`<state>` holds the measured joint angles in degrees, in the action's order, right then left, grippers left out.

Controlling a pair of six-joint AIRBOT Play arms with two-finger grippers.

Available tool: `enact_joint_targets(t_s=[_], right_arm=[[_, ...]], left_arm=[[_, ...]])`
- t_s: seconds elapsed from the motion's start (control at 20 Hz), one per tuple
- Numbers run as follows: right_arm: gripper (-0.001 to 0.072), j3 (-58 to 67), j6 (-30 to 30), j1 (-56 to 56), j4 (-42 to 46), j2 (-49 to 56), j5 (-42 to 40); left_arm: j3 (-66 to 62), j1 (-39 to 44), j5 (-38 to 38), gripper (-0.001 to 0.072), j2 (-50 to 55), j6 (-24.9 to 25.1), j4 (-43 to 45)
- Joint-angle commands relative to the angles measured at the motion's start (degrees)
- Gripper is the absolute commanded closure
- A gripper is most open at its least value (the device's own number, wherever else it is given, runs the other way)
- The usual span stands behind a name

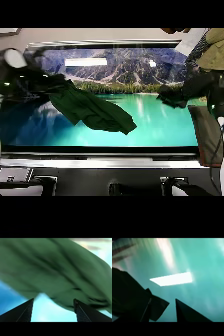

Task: Fold the clothes and pants, and hang the long-sleeved shirts on hangers.

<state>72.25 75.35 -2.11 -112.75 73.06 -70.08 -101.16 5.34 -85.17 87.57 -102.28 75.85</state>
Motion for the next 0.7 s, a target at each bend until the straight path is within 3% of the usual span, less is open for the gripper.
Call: enact_joint_targets(t_s=[0.0, 0.1, 0.15, 0.25, 0.65], right_arm=[[0.0348, -12.41, 16.55, -4.35, -20.79, 2.23, -1.05], [0.0344, -18.97, 21.4, -4.35, -23.76, 3.82, 0.26], [0.0282, -21.2, 22.93, -4.35, -24.85, 4.42, 1.4], [0.0231, -23.76, 26.21, -4.35, -27.39, 5.97, 3.23], [0.0234, -24.35, 35.06, -4.35, -37.46, 16.35, 5.27]], left_arm=[[0.04, -10.1, -2.95, 0.0144, -1.99, 1.4, 1.99], [0.04, -13.0, -2.95, 0.0144, -1.92, 1.4, 1.99], [0.04, -14.1, -2.95, 0.0144, -1.92, 1.4, 1.99], [0.04, -15.43, -2.95, 0.0144, -1.92, 1.4, 1.99], [0.07, -16.0, -2.4, 0.0144, -1.64, 1.38, 2.01]])
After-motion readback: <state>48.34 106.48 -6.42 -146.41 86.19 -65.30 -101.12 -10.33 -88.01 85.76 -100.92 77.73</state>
